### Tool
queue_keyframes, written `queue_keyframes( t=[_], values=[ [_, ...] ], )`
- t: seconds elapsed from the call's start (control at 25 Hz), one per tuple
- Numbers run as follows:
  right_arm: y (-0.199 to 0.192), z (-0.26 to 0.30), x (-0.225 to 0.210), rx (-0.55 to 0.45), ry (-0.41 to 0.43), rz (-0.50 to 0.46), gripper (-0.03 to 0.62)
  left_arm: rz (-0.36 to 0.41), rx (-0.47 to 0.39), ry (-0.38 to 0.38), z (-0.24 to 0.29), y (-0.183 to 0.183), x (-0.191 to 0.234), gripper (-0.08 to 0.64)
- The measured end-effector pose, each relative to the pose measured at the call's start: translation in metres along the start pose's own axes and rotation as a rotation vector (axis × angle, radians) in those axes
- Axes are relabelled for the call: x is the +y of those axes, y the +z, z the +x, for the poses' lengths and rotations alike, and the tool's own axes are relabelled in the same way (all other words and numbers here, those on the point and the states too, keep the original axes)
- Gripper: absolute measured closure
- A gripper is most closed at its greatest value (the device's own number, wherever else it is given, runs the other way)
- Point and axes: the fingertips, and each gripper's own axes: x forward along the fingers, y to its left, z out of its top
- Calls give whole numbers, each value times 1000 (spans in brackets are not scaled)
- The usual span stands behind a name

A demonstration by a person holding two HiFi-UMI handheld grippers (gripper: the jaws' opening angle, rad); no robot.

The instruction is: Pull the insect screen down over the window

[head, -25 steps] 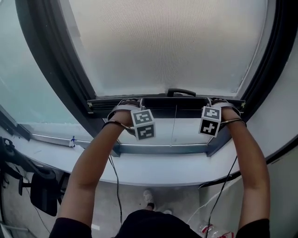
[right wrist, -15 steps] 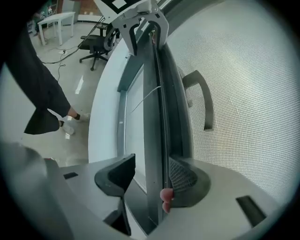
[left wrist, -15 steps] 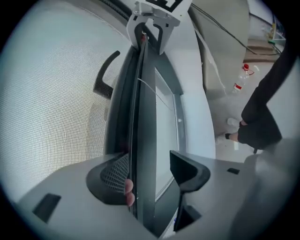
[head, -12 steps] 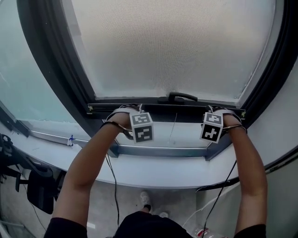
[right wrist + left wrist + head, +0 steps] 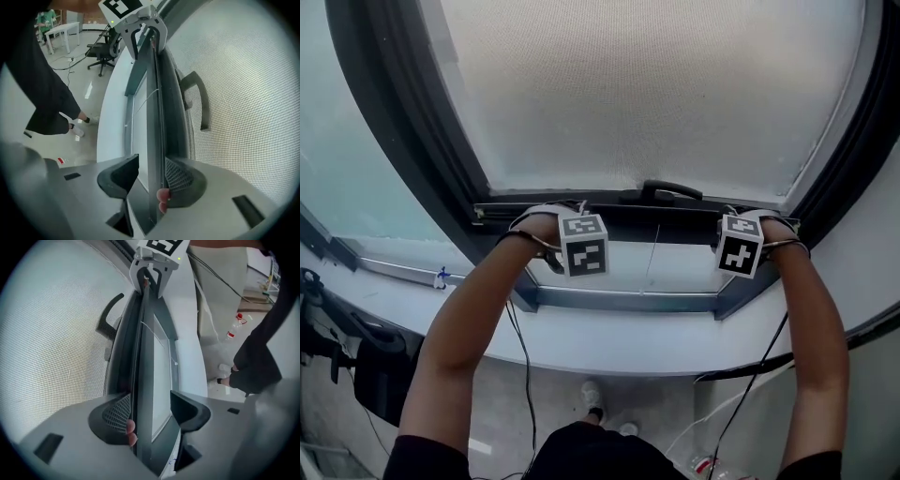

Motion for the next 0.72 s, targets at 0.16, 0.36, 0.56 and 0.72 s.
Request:
queue_keyframes(
  t=[0.16,0.36,0.56,0.72],
  values=[
    [0,2,-5,25,-2,-7,442,10,30,18,3,0,3,295],
    [-2,7,-15,18,-144,-24,485,47,30,147,8,-1,10,296],
    [-4,11,-16,37,-200,-27,491,62,67,176,12,-1,12,314],
    [-3,7,-13,33,-121,-17,492,-3,-5,86,6,2,8,314]
  ],
)
